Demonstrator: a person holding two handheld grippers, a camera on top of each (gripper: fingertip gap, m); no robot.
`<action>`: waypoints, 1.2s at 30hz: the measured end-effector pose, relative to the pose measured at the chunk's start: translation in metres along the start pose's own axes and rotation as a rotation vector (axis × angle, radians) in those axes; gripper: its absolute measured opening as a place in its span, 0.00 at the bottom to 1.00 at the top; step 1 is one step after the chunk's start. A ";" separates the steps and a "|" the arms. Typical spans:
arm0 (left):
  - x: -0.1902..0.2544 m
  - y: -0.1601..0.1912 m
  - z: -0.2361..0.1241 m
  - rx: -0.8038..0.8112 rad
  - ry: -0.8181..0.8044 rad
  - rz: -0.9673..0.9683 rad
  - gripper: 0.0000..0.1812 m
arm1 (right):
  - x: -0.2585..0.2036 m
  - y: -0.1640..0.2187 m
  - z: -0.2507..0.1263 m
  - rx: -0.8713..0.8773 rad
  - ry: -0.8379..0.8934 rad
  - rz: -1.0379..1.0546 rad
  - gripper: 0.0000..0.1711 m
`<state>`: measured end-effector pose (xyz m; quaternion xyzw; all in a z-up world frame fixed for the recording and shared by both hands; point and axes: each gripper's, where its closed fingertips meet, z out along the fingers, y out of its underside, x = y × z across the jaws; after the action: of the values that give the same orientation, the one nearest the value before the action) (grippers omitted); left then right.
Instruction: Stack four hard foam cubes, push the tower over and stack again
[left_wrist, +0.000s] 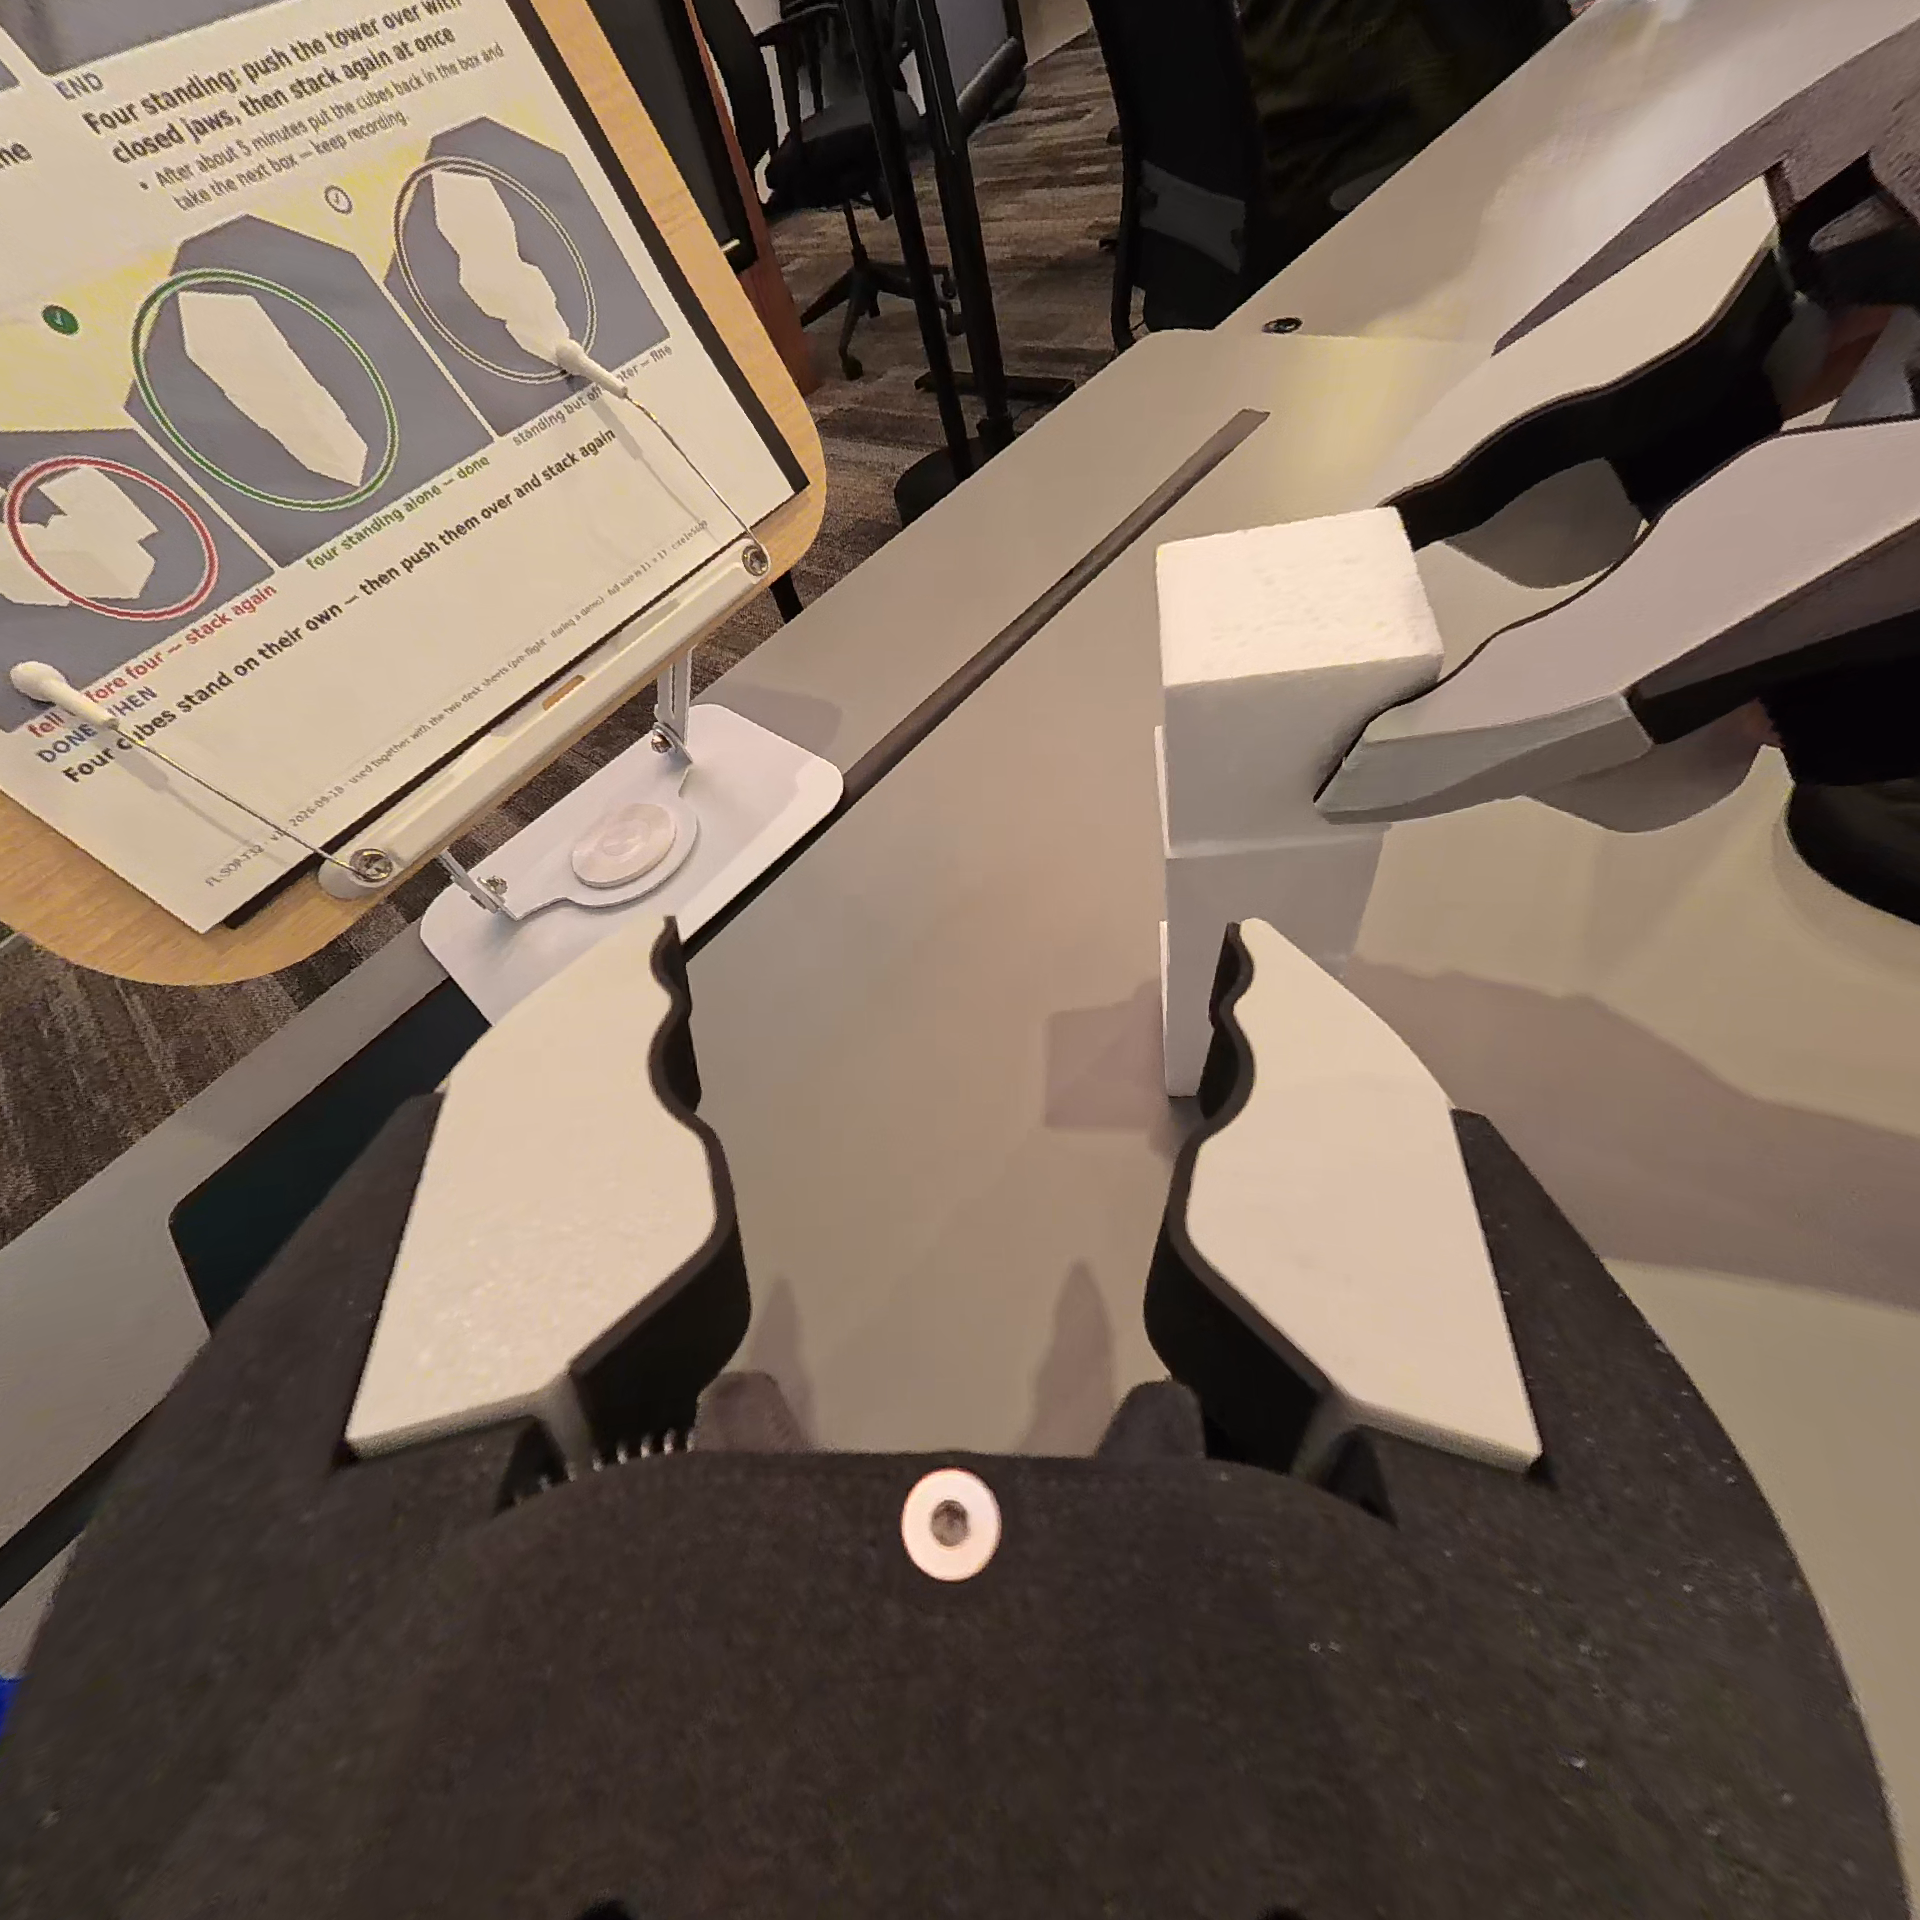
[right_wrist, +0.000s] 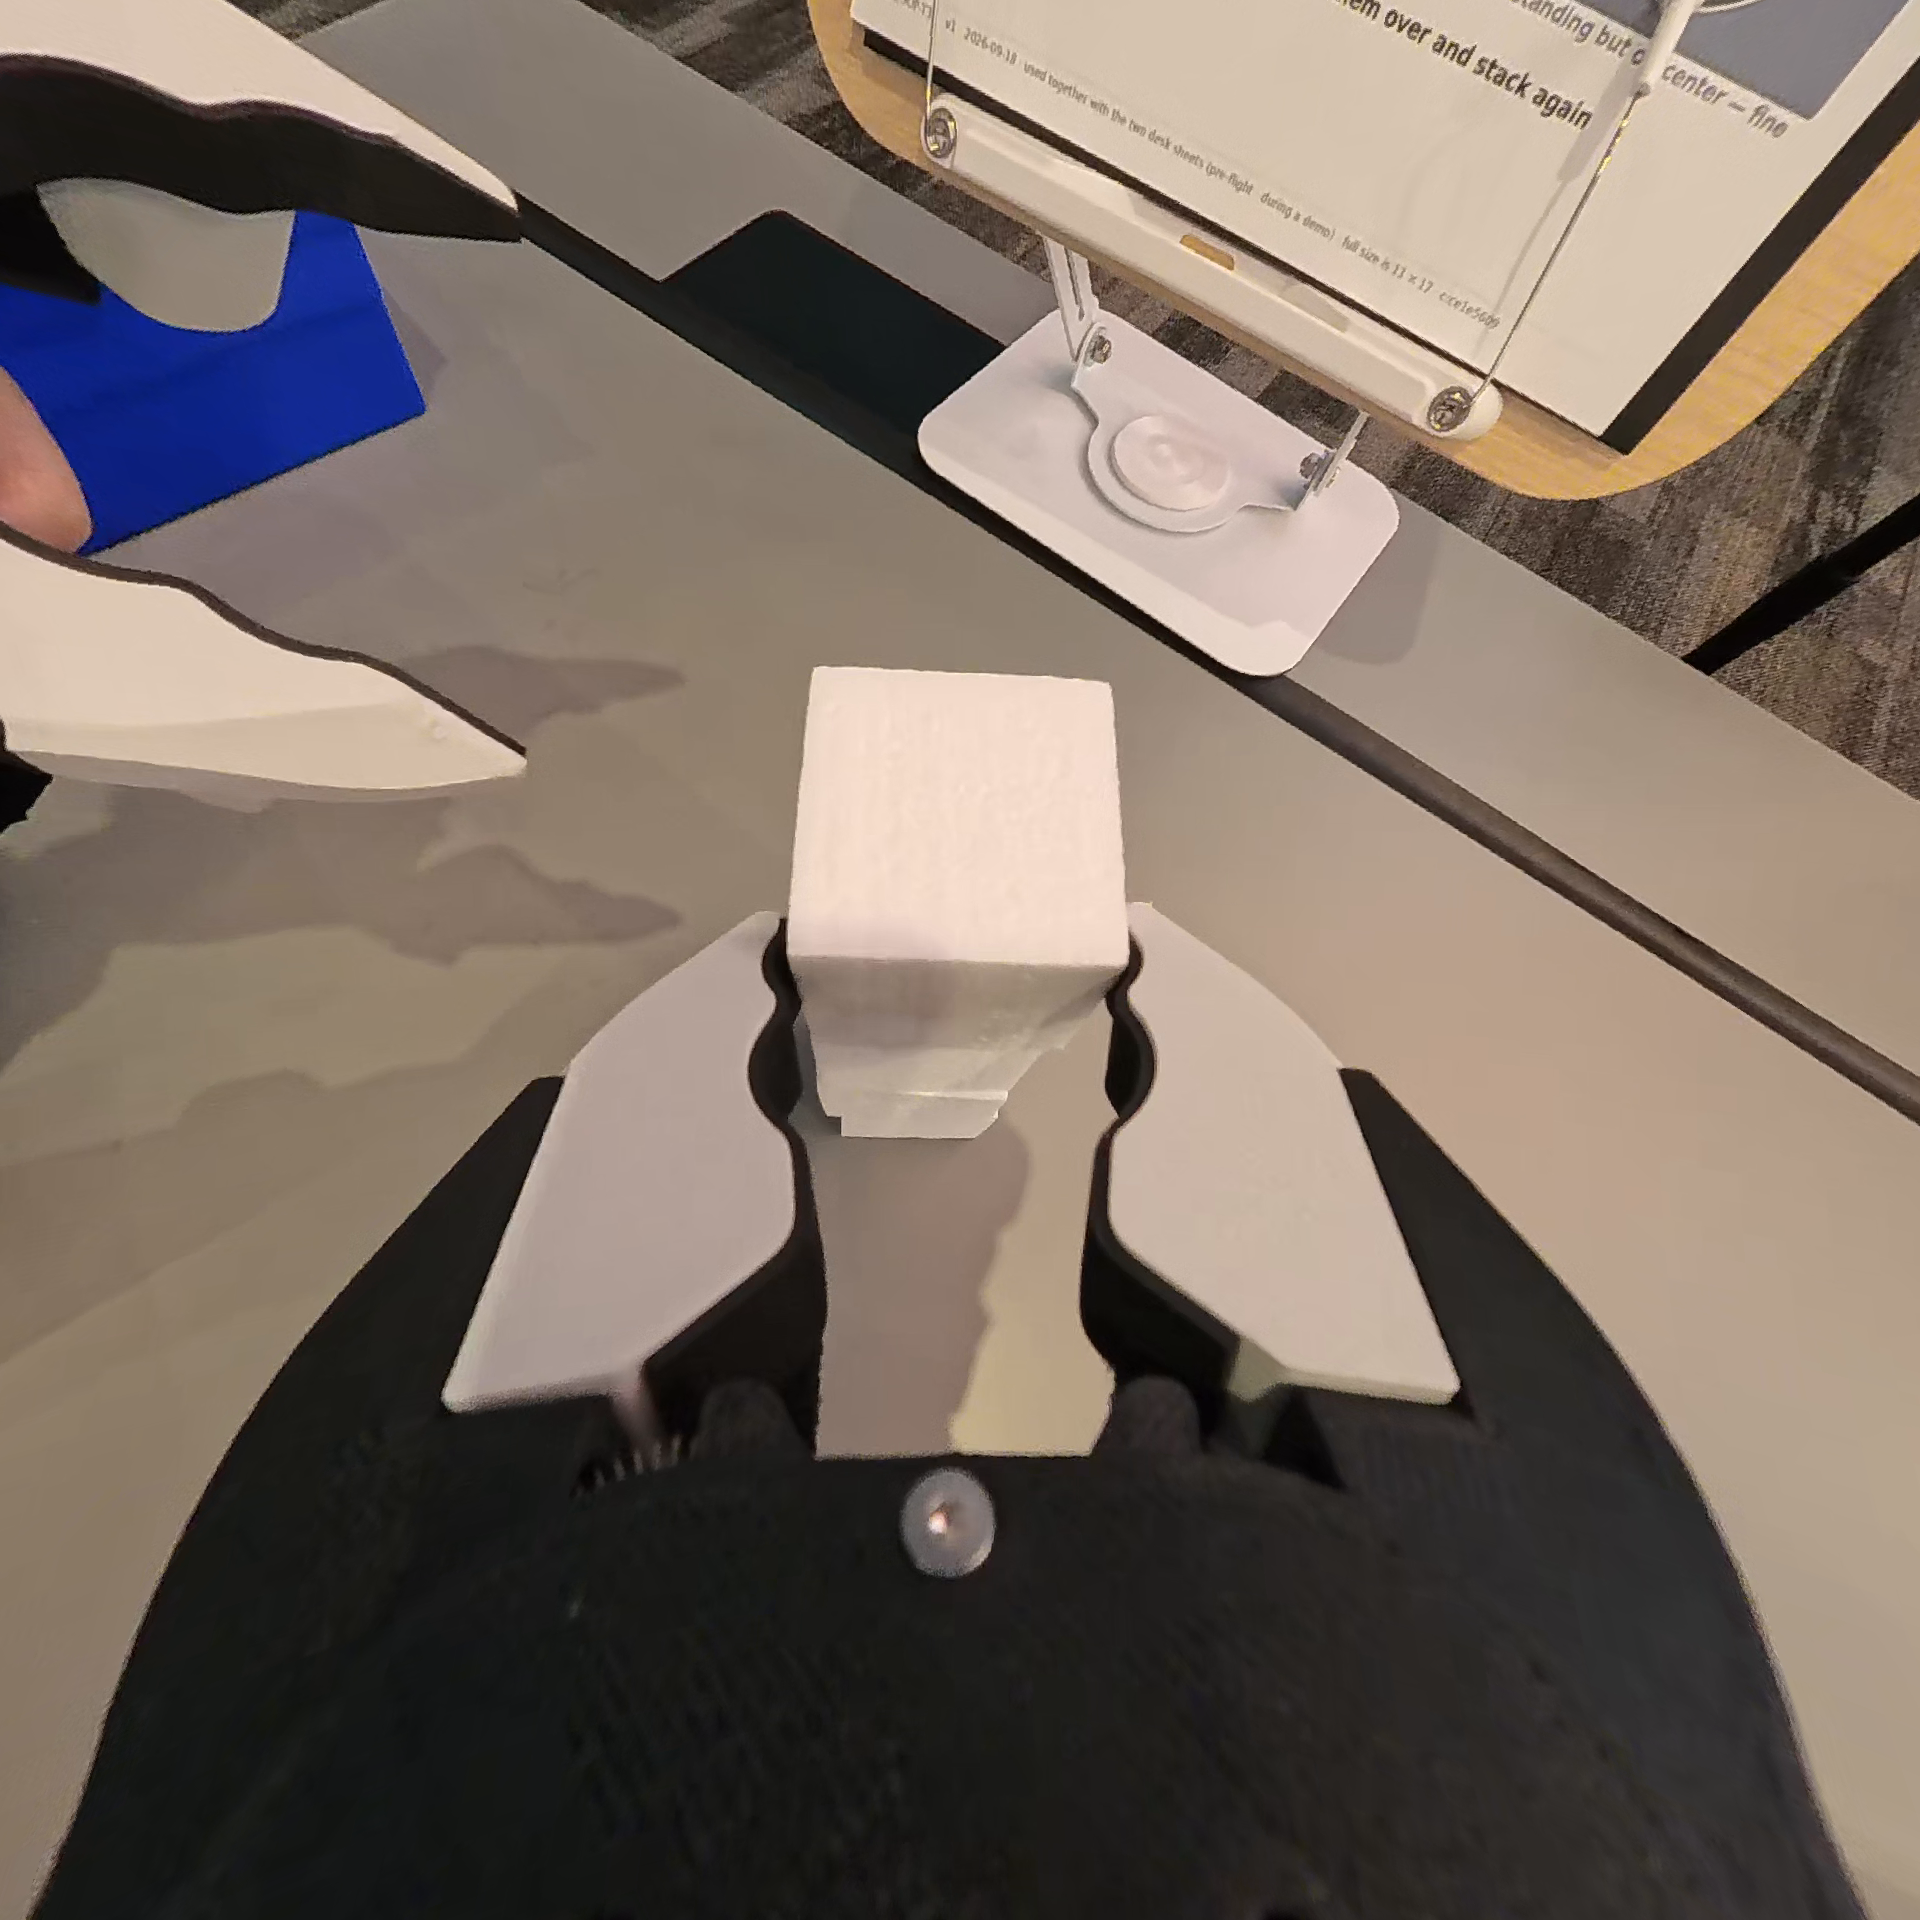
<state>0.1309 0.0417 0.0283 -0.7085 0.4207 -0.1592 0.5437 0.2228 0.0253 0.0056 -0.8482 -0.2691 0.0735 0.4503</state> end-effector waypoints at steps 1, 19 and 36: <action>0.000 0.000 0.000 0.001 -0.002 -0.001 0.53 | 0.001 0.000 0.000 0.002 0.003 -0.002 0.34; 0.001 0.002 0.003 -0.016 0.003 -0.002 0.54 | 0.000 0.006 0.006 0.008 -0.026 0.013 0.36; -0.016 0.018 0.006 -0.084 -0.061 -0.004 0.53 | 0.093 0.003 -0.037 -0.030 0.075 -0.295 0.49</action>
<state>0.1185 0.0567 0.0138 -0.7362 0.4088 -0.1209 0.5256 0.3161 0.0461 0.0360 -0.8082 -0.3750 -0.0294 0.4531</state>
